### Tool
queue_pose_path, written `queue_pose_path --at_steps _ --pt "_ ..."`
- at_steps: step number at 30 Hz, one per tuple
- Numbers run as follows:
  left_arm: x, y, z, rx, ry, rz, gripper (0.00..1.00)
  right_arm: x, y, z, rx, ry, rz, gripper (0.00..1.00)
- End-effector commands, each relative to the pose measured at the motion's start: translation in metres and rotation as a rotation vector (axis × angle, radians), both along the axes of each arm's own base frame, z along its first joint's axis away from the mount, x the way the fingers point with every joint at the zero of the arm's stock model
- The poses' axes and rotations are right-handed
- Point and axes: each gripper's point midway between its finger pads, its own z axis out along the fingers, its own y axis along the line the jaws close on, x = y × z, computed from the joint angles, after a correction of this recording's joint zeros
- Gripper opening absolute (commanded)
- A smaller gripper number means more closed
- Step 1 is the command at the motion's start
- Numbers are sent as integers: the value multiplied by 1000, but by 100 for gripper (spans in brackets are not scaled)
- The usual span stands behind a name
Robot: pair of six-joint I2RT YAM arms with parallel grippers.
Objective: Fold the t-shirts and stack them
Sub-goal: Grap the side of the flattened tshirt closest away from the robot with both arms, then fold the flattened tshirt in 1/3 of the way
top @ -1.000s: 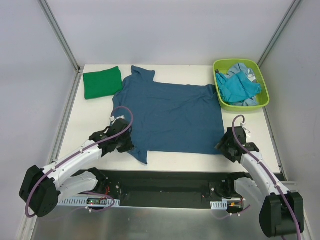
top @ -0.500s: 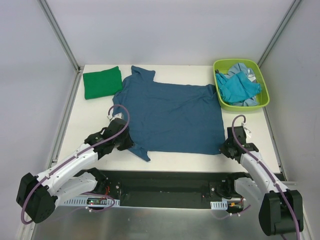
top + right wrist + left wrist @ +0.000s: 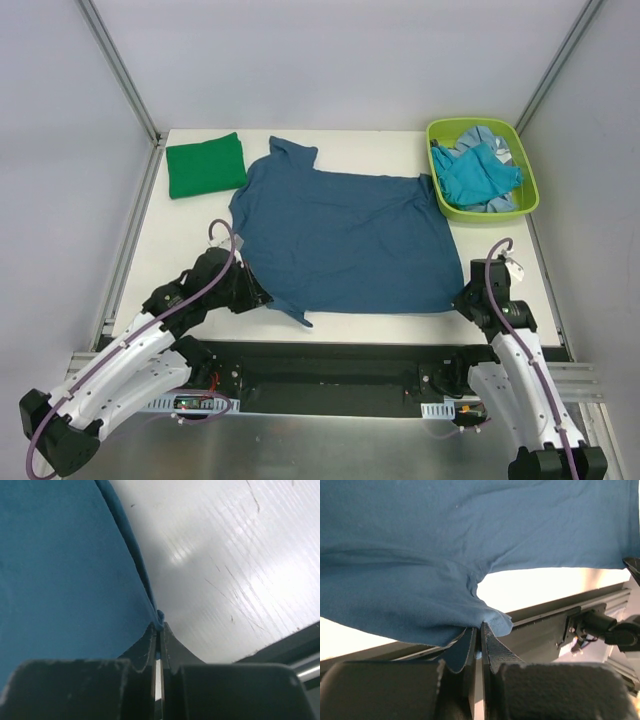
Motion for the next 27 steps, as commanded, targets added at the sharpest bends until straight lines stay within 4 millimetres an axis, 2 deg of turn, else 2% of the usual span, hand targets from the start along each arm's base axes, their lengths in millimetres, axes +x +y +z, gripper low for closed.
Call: queue_pose_path --at_steps 1,5,8,12,15,20,27 --pt "-28 0 -2 -57 100 -38 0 -27 -9 8 -31 56 -23 0" --pt "-36 4 6 -84 80 -38 0 -29 -12 14 -35 34 -54 0" --pt "-34 4 11 -96 53 -30 0 -28 -12 16 -33 32 -51 0" --pt "-25 7 7 -53 60 8 0 -25 -12 15 -44 47 -34 0" --pt "-11 9 13 -5 38 30 0 -20 -10 16 -42 52 -10 0" --pt "24 8 29 65 -54 71 0 -5 -5 22 -35 32 29 0" --pt "80 9 60 153 -205 114 0 22 -3 31 -53 48 64 0"
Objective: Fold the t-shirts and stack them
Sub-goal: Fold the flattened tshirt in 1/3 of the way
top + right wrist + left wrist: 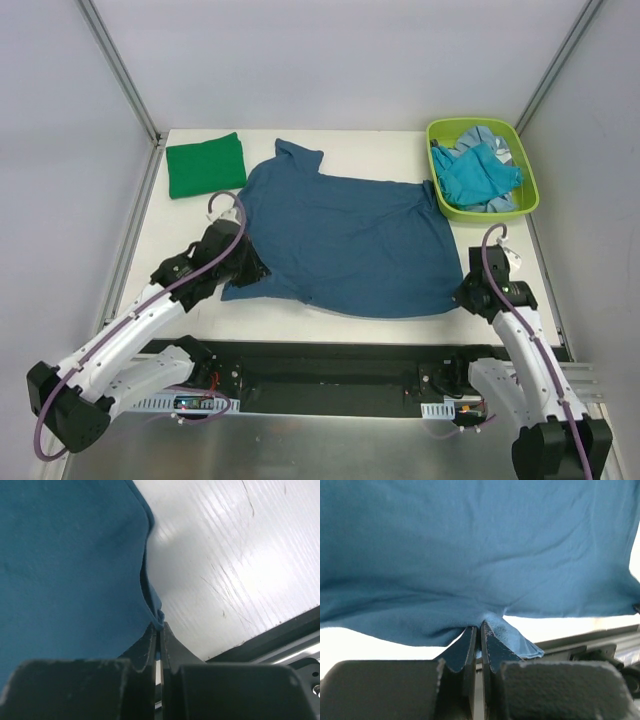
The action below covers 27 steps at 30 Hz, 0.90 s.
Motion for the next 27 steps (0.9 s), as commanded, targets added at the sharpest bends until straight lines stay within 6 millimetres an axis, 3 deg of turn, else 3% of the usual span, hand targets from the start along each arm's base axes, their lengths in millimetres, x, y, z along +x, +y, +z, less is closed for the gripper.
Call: queue_pose_path --at_steps 1,8,13,18,27 --pt "52 2 38 46 -188 29 0 33 0 23 -18 -59 27 0" --pt "110 -10 49 0 -226 -27 0 74 -5 33 -60 -59 25 0" --pt "144 -13 38 65 -225 -100 0 101 -10 31 -88 -26 28 0" --pt "167 -14 27 121 -218 -148 0 123 -10 28 -76 -28 33 0" --pt "203 -11 15 167 -213 -170 0 144 -17 23 -81 -31 19 0"
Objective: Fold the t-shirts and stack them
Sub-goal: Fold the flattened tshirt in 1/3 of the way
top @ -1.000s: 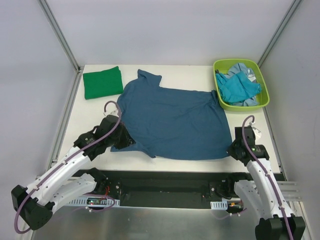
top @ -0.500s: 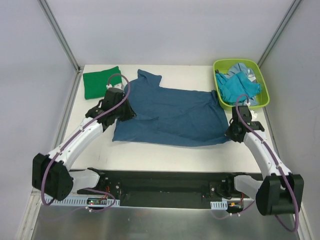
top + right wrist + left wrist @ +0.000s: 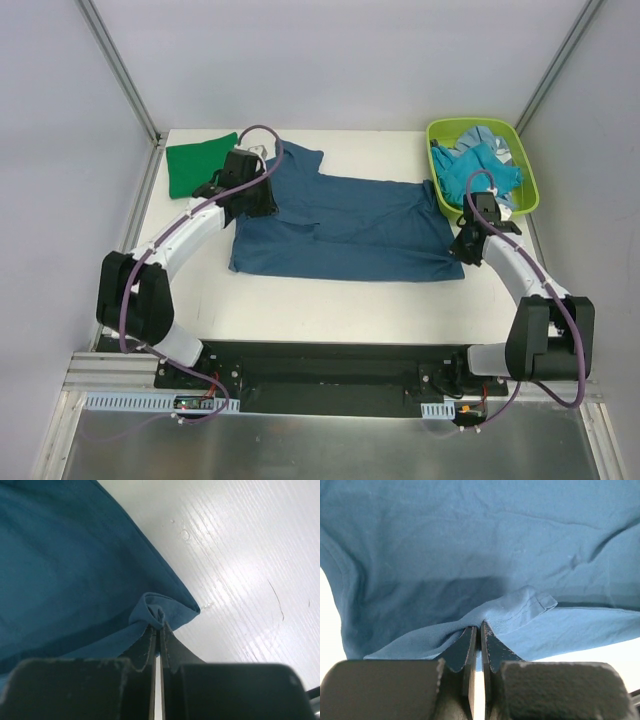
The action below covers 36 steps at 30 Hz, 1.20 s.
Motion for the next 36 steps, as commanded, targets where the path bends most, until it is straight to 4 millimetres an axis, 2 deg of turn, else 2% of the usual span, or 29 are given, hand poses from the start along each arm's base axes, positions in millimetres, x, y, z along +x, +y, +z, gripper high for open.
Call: queue_pose_path --at_steps 1,9,15,18,19,20,21,22,23,24,26,27,30,31,35,36 --pt "26 -2 15 18 -82 -50 0 26 -8 15 -18 -76 -9 1" --pt "62 -7 11 39 -107 -113 0 48 -6 14 -8 -125 31 1" --pt "82 -10 -2 47 -94 -152 0 60 -8 9 -26 -122 41 2" --pt "84 -11 -12 30 -64 -162 7 65 -9 6 -31 -110 45 8" --pt "84 -9 -15 30 -54 -157 12 65 -11 5 -39 -101 39 9" --pt "85 -8 -16 29 -47 -149 23 66 -13 7 -48 -103 30 13" --pt "86 -6 -17 34 -43 -139 27 66 -13 8 -52 -99 26 16" --pt "87 -4 -16 37 -40 -132 34 67 -13 10 -52 -102 26 24" --pt "87 -3 -14 38 -37 -130 48 67 -12 13 -47 -105 30 37" --pt "88 -3 -10 37 -38 -129 66 66 -11 17 -44 -107 36 52" --pt "86 0 2 35 -51 -118 91 60 -11 24 -41 -114 35 67" --pt "83 1 8 34 -57 -110 99 55 -12 28 -44 -118 30 72" --pt "66 10 22 25 -69 -55 99 32 -16 33 -58 -107 9 92" --pt "57 14 21 22 -60 -34 99 24 -17 33 -64 -101 4 99" --pt "10 34 15 15 -27 72 99 -8 -19 29 -66 -98 -2 96" --pt "-4 41 5 13 -2 114 99 -15 -18 24 -59 -93 1 96"
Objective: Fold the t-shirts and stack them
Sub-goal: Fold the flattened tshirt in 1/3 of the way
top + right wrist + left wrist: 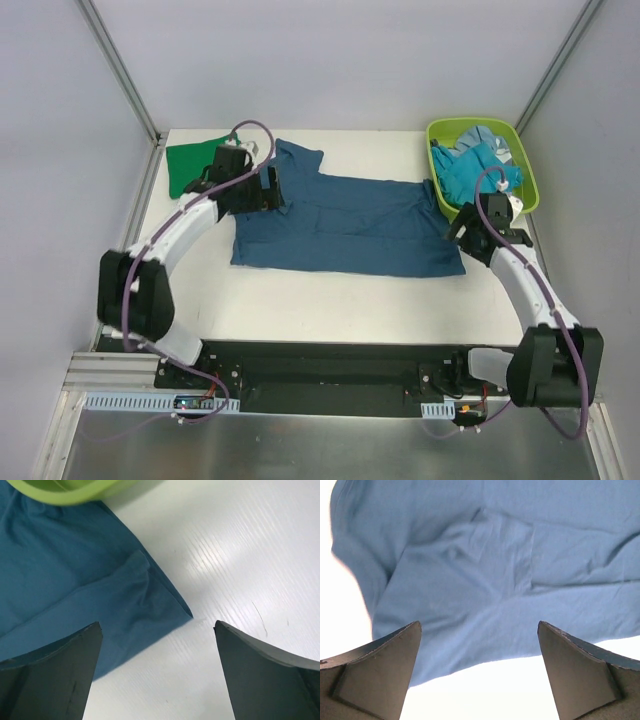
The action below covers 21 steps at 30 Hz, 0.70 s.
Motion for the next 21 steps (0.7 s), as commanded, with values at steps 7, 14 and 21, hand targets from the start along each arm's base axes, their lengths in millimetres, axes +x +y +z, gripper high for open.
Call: queue_pose_path --at_steps 7,14,21 --pt "-120 62 -50 -8 103 359 99 -61 0 -37 67 59 -24 96" --pt "-139 71 -87 25 167 374 74 -57 7 -59 158 114 -34 97" --pt "-129 95 -101 100 169 462 49 -53 7 -79 213 163 -56 91"
